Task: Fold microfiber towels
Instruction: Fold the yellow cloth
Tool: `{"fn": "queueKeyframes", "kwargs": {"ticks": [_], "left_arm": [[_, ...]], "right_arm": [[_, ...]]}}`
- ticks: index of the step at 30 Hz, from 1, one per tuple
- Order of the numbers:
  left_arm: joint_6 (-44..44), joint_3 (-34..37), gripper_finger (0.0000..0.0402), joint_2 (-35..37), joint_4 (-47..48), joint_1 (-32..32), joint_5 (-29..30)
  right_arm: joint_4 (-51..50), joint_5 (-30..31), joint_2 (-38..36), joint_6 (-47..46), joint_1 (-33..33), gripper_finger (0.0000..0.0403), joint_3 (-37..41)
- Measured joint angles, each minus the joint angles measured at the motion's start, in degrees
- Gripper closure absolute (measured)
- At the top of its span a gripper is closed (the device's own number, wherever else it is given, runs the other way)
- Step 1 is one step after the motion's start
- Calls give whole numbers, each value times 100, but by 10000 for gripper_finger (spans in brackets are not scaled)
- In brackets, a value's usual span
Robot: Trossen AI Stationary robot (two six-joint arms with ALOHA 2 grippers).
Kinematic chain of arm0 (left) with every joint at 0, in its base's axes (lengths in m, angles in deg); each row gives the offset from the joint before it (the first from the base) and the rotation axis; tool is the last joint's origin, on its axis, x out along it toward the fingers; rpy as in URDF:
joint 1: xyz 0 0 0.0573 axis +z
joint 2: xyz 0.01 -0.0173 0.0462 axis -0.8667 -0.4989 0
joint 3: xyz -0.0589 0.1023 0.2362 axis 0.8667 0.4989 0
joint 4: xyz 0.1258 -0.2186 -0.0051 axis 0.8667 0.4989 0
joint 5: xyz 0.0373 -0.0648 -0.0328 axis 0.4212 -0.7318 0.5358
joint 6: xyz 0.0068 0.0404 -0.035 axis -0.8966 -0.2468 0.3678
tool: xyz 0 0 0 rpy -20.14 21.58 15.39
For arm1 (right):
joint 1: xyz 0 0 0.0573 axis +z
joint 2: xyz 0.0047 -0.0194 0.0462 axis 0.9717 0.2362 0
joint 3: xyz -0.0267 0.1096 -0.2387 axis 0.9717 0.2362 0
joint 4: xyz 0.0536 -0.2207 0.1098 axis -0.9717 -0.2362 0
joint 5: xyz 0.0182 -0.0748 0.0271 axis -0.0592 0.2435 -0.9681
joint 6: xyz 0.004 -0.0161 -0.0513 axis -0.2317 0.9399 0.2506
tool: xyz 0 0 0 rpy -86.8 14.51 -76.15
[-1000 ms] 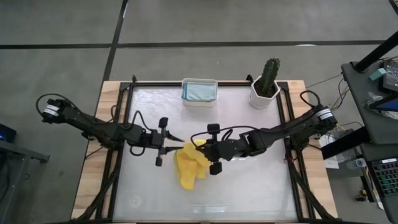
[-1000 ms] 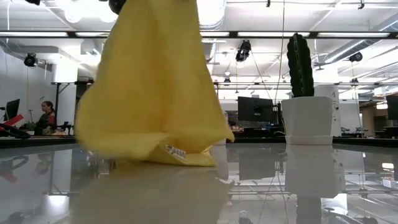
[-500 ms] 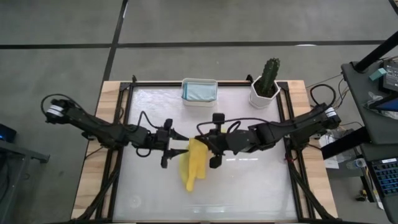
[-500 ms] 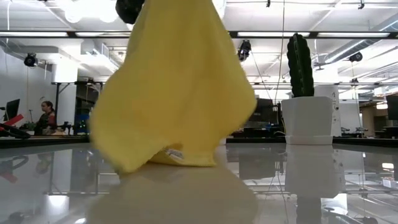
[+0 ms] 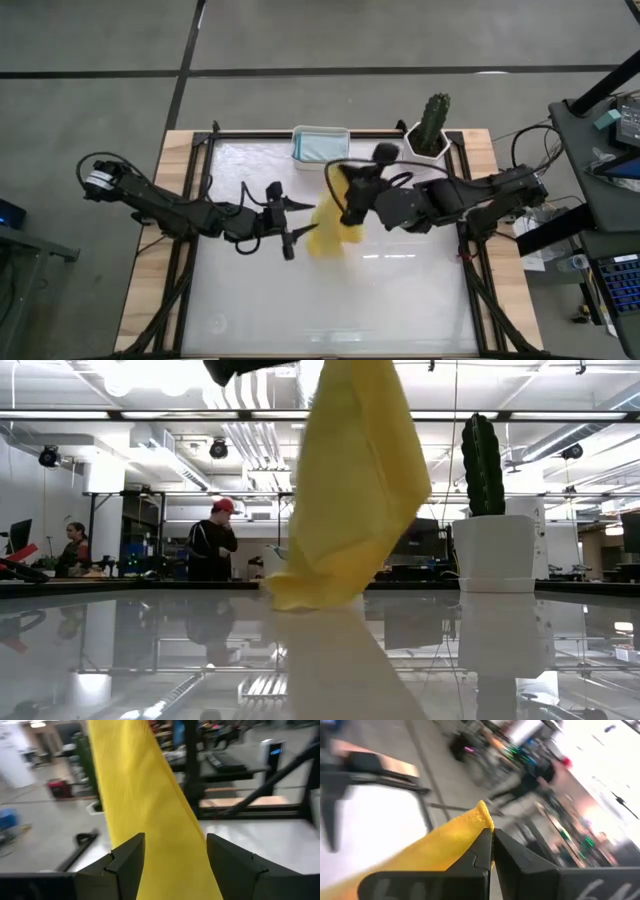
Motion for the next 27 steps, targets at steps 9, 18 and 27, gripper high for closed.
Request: {"fn": "queueKeyframes", "kwargs": {"ticks": [9, 18, 27], "left_arm": [[26, -9, 204, -373, -343, 36, 578], [-54, -73, 204, -1501, -1256, 44, 1638], [-274, -73, 205, -1835, -1209, 472, 1838]], "right_arm": [[-857, 890, 7, -1512, -27, 394, -445], [-834, 1175, 26, -1773, -26, 394, -448], [-834, 1129, 33, -1719, -13, 394, -444]]}}
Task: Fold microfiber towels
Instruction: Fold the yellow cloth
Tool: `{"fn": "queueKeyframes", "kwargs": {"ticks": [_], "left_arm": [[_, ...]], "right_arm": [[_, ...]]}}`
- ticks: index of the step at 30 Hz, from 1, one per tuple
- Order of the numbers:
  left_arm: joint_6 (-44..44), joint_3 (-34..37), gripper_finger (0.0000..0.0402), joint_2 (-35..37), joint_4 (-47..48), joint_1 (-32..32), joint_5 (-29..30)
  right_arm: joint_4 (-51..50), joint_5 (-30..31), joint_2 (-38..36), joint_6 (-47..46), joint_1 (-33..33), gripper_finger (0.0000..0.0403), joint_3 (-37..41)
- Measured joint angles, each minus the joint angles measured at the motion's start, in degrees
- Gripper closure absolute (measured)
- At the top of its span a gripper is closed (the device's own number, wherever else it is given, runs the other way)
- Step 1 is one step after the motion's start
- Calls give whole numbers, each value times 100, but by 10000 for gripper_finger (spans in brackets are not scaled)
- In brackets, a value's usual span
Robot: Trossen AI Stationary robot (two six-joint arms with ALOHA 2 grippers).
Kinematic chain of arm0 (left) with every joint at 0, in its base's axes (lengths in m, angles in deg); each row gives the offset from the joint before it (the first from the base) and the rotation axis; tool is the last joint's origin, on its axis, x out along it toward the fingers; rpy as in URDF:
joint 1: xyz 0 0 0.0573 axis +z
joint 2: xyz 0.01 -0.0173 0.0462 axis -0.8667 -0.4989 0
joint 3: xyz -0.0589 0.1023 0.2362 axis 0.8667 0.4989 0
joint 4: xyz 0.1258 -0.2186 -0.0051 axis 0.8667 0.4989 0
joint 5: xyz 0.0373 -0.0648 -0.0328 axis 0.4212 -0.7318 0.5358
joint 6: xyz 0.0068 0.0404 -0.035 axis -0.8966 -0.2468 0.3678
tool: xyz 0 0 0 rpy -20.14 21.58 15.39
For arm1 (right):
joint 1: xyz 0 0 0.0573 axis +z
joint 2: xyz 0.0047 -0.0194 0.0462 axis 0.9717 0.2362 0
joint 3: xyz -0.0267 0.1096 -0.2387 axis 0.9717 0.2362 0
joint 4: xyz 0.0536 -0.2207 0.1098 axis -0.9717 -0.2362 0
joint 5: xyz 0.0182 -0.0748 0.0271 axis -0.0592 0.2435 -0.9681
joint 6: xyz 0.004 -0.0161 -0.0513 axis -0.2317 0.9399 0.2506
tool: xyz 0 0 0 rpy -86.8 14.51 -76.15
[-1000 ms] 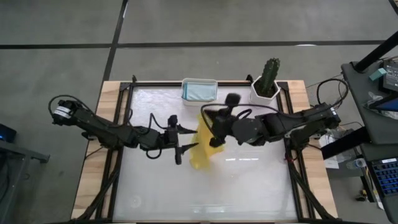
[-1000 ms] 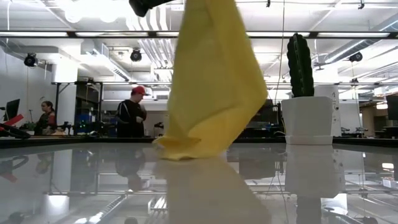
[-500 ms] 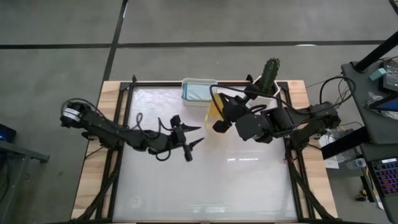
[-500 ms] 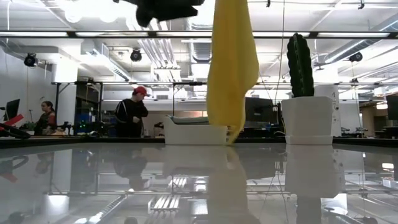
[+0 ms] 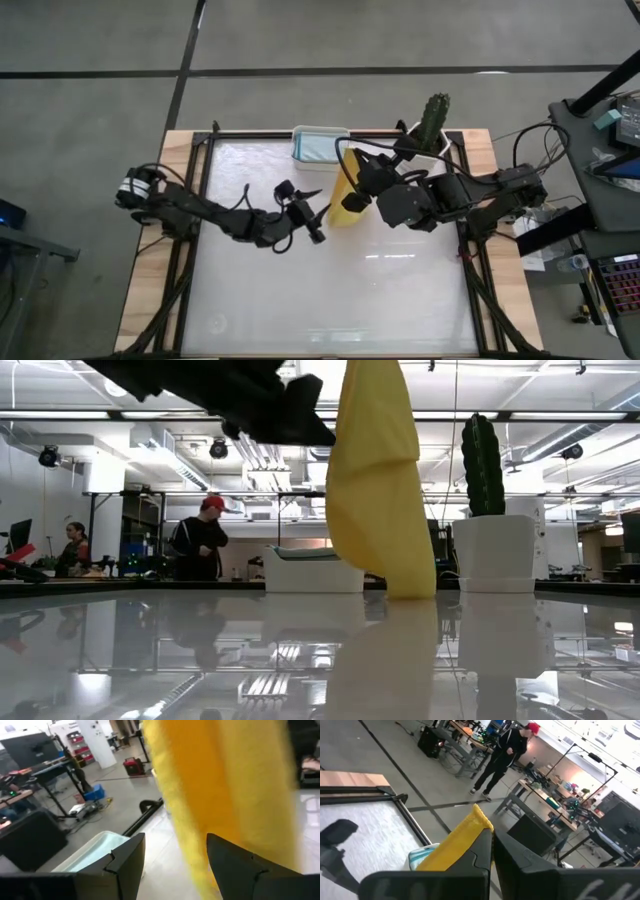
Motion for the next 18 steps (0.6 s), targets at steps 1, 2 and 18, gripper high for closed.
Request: {"fn": "queueKeyframes", "kwargs": {"ticks": [1, 2, 18], "left_arm": [[2, 0, 206, -44, 1, 57, -9], [2, 2, 207, -80, 1, 111, -35], [901, 13, 270, -540, -130, 650, -1568]], "right_arm": [[-2, -2, 0, 4, 0, 394, 0], [-2, -2, 0, 8, 0, 394, 0], [0, -213, 0, 46, 2, 394, 4]]}}
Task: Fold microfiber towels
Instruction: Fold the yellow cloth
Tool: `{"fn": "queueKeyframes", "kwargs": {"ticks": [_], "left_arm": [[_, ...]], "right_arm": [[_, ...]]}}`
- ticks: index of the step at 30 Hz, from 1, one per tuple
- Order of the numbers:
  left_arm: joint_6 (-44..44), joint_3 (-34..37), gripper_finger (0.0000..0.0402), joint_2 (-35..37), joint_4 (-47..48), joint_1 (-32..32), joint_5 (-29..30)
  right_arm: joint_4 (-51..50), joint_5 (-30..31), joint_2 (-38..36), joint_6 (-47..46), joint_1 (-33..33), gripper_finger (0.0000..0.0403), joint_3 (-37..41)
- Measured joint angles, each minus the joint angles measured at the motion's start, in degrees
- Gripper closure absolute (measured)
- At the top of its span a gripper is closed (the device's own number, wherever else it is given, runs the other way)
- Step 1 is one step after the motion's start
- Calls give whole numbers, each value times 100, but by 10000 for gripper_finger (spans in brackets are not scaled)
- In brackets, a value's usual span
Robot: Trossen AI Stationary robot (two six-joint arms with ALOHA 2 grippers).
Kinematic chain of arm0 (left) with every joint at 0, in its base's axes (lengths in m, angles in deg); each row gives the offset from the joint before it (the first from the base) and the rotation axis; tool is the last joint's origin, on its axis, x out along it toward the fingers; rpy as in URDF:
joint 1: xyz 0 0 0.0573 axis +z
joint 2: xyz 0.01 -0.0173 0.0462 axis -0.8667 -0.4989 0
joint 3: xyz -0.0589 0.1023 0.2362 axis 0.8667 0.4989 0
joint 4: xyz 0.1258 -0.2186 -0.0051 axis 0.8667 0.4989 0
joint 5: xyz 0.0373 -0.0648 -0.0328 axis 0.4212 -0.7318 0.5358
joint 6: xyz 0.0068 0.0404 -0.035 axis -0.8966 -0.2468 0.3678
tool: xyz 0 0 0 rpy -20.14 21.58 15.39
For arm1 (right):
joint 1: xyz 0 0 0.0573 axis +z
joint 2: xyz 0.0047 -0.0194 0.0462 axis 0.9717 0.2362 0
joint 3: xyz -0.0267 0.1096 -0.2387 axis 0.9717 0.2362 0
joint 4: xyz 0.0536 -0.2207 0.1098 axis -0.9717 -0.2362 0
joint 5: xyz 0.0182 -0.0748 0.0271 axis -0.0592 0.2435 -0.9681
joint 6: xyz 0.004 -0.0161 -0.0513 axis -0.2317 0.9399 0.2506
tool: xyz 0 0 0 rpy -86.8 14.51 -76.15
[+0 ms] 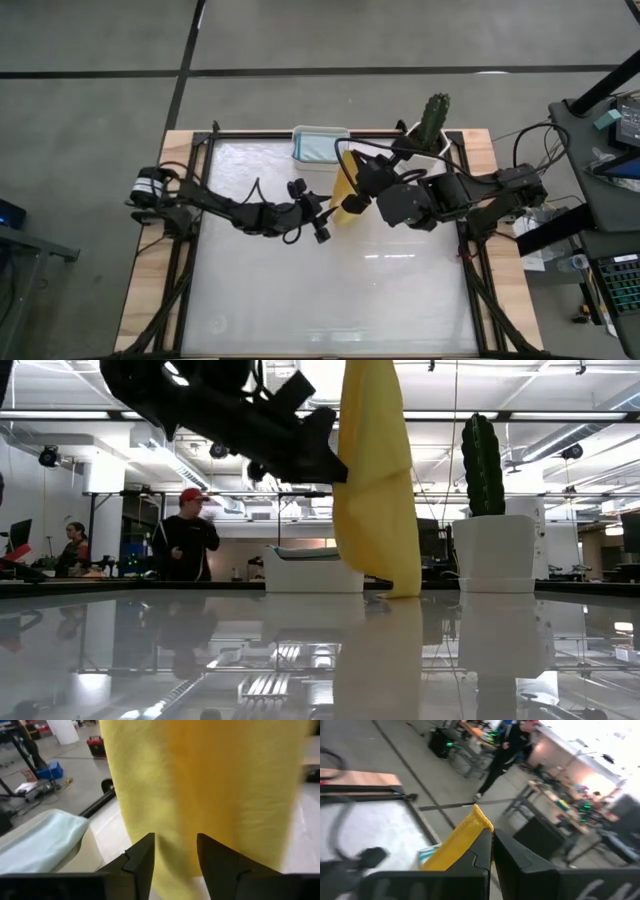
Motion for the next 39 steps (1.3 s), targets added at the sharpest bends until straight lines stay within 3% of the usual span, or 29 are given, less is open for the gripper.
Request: {"fn": "queueKeyframes", "kwargs": {"ticks": [5, 16, 22, 25, 29, 31, 36, 39], "left_arm": [[88, 0, 280, -241, 6, 99, 11], [608, 29, 287, -600, 504, 85, -120], [441, 46, 389, -492, 1053, 43, -271], [265, 41, 399, -158, 1505, -18, -374], [-15, -47, 401, 735, 2888, -203, -408], [-43, -183, 401, 1314, 3762, -298, -594], [86, -688, 401, 2564, 5771, -378, -1856], [-23, -973, 401, 3090, 6452, -388, -2076]], "right_arm": [[1, -508, 0, -116, 0, 394, 2], [-12, -497, -3, -137, 2, 394, -58], [-168, -499, -11, -192, 90, 394, -70], [-457, -507, -11, -412, 174, 394, -70], [-1340, -703, -77, -1020, 312, 394, -70], [-1837, -1137, -140, -1440, 359, 394, -70], [-2653, -2484, -259, -2076, 428, 394, -58], [-2957, -3124, -280, -2136, 450, 394, -14]]}}
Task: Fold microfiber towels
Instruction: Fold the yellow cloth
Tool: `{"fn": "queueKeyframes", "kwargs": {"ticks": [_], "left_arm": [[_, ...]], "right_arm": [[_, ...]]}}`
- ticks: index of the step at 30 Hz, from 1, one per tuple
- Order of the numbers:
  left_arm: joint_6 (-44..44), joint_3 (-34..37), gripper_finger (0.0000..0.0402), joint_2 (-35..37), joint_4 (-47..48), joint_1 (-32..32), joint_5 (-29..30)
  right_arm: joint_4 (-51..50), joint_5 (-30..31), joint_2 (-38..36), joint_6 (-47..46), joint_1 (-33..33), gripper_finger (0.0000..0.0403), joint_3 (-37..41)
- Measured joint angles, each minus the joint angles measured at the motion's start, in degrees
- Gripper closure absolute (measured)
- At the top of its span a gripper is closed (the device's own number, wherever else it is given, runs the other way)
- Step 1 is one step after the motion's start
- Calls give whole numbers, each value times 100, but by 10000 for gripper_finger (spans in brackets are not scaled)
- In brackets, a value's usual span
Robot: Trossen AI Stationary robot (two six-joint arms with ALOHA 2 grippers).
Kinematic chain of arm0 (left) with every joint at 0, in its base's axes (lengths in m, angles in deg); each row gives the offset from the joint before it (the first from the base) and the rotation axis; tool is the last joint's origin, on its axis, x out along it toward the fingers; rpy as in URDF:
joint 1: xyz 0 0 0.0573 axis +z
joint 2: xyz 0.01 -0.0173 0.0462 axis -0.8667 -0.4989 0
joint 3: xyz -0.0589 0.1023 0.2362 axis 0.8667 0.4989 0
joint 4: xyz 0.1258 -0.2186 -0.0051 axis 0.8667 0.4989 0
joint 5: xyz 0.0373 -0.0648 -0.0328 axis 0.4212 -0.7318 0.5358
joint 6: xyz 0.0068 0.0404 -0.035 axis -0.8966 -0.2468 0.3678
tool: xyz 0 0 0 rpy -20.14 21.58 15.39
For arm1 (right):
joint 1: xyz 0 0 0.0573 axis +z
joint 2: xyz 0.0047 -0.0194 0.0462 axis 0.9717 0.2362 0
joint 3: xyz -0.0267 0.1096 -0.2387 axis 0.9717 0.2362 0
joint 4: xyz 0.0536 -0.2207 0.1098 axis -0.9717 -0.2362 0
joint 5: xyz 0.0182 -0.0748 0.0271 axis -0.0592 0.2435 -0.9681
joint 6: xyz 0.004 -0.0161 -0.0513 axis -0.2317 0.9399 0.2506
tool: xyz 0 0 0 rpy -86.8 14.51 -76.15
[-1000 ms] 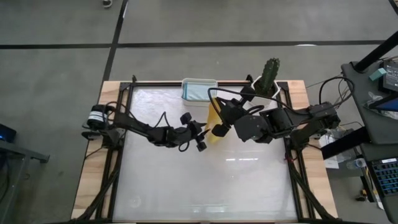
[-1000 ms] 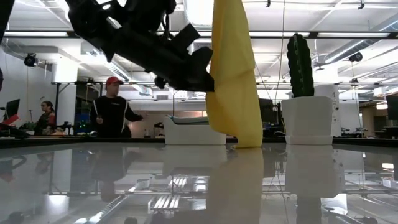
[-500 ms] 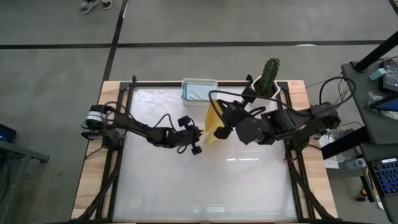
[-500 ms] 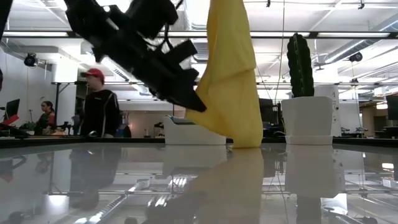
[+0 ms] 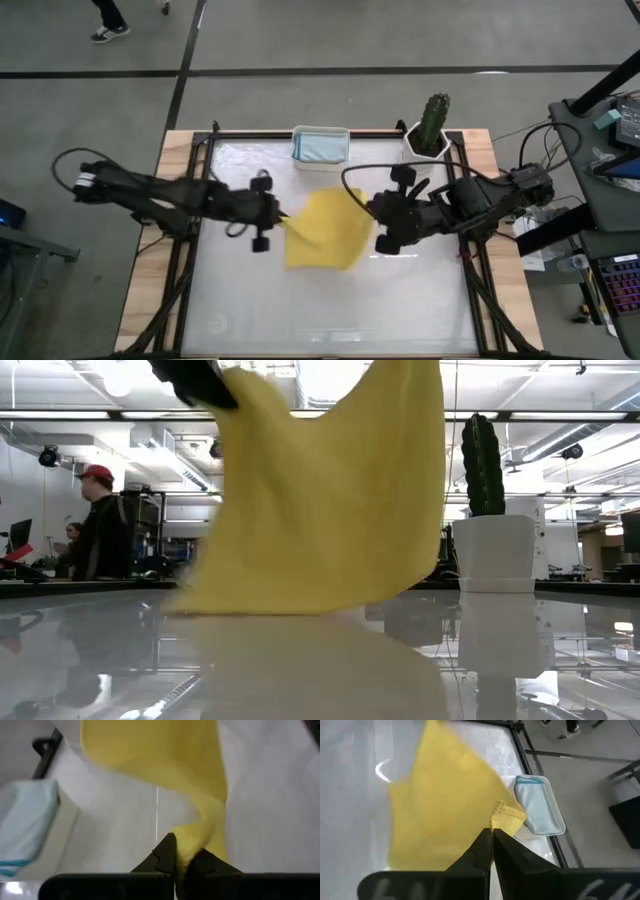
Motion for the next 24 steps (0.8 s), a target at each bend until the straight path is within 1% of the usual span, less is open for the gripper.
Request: {"fn": "queueKeyframes", "kwargs": {"ticks": [3, 5, 7, 10, 12, 14, 16, 17, 19, 20, 21, 24], "left_arm": [[-453, -358, 401, 342, 685, 46, -88], [-603, -627, 401, 483, 1117, 177, -91], [-720, -885, 401, 555, 1518, 345, -29], [-1007, -1237, 402, 587, 2164, 612, 256], [-1210, -1466, 402, 582, 2516, 801, 593], [-1324, -1663, 402, 562, 2790, 956, 1039], [-1333, -1845, 402, 558, 3018, 1046, 1291], [-1333, -1918, 402, 559, 3086, 1061, 1344], [-1333, -2007, 402, 584, 3081, 1062, 1339], [-1342, -2019, 402, 602, 3092, 1062, 1276], [-1378, -2030, 402, 608, 3111, 1060, 1148], [-1599, -2056, 402, 613, 3236, 1060, 532]], "right_arm": [[-87, -60, -4, 155, 0, 394, 70], [-127, 101, -7, 205, -62, 394, 86], [-128, 495, -7, 319, -141, 394, 88], [-125, 1371, -11, 644, -246, 394, 88], [-112, 1862, -12, 921, -317, 394, 88], [-77, 2082, -25, 1026, -388, 394, 88], [-81, 1974, -35, 867, -445, 394, 88], [-85, 1722, -41, 745, -478, 394, 88], [-99, 870, -59, 644, -545, 394, 94], [-83, 601, -59, 596, -553, 394, 116], [-59, 518, -59, 575, -553, 394, 143], [-58, 517, -57, 578, -551, 394, 204]]}}
